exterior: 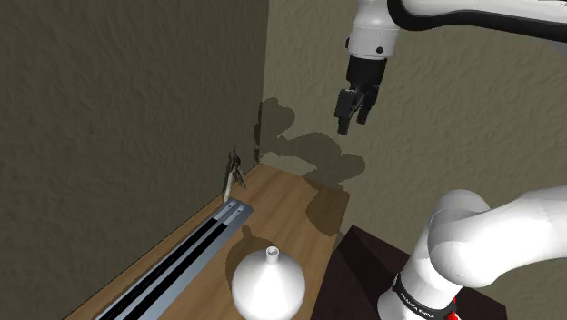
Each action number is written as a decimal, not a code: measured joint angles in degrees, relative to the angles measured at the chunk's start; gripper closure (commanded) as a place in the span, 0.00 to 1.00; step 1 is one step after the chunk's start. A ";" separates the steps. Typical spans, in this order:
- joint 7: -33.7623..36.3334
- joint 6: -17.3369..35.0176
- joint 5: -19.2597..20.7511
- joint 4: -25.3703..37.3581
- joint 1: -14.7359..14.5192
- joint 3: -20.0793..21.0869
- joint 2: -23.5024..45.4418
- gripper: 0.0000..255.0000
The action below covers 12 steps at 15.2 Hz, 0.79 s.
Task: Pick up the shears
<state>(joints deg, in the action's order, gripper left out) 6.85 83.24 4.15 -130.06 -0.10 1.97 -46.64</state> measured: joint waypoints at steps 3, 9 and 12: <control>2.36 2.42 -0.46 -1.51 0.39 1.15 0.50 0.00; 14.28 14.35 -2.02 -5.25 2.43 7.17 6.70 0.00; 20.67 19.59 -2.05 -5.60 3.70 10.31 10.61 0.00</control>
<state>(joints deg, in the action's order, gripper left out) 27.51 102.84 2.10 -135.66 3.60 12.27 -36.02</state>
